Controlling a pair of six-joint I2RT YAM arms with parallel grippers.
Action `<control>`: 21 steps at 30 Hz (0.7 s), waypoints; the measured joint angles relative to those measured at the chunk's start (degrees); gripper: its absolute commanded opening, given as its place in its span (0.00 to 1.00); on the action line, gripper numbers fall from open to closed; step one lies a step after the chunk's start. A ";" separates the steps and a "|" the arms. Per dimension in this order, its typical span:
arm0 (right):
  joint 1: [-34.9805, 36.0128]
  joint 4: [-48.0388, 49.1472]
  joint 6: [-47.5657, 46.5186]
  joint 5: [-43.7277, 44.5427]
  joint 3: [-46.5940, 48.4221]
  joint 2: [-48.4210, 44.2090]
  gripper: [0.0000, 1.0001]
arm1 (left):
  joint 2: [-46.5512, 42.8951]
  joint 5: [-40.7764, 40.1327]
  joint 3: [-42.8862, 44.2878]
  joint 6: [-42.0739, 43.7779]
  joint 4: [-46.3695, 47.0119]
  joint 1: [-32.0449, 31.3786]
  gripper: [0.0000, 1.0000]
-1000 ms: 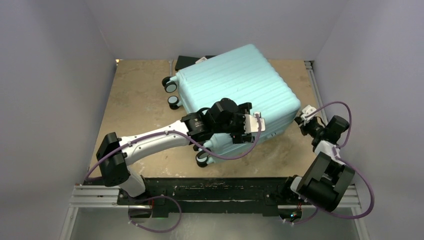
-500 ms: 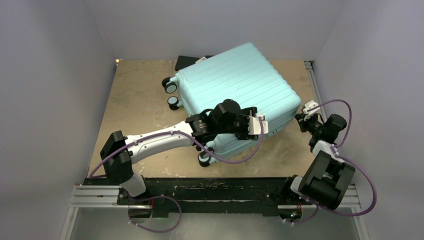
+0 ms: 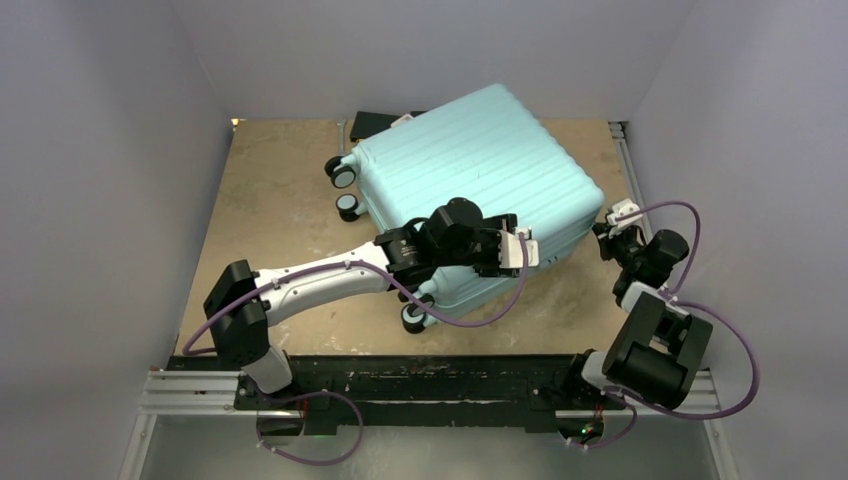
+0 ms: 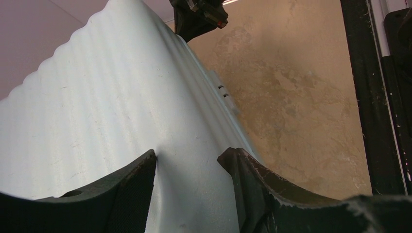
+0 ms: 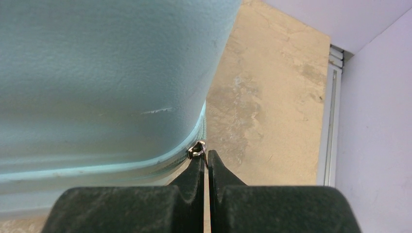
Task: Pack the luggage
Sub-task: Zip the luggage at the center of the board.
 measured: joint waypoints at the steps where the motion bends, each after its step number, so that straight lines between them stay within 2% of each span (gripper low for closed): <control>1: 0.07 1.05 0.28 0.17 -0.17 0.37 0.00 | 0.00 0.07 -0.02 0.00 0.09 0.00 0.54; 10: 1.27 12.20 4.17 1.07 -0.04 6.99 0.01 | 0.52 0.52 0.13 0.02 0.50 0.07 0.54; 18: 1.86 16.33 2.03 -6.54 5.81 15.80 0.04 | 0.31 1.22 -0.15 0.26 0.59 0.24 0.55; 21: 2.16 12.92 -2.67 -11.08 9.25 17.99 0.03 | 0.09 1.73 -0.15 0.90 0.24 0.31 0.62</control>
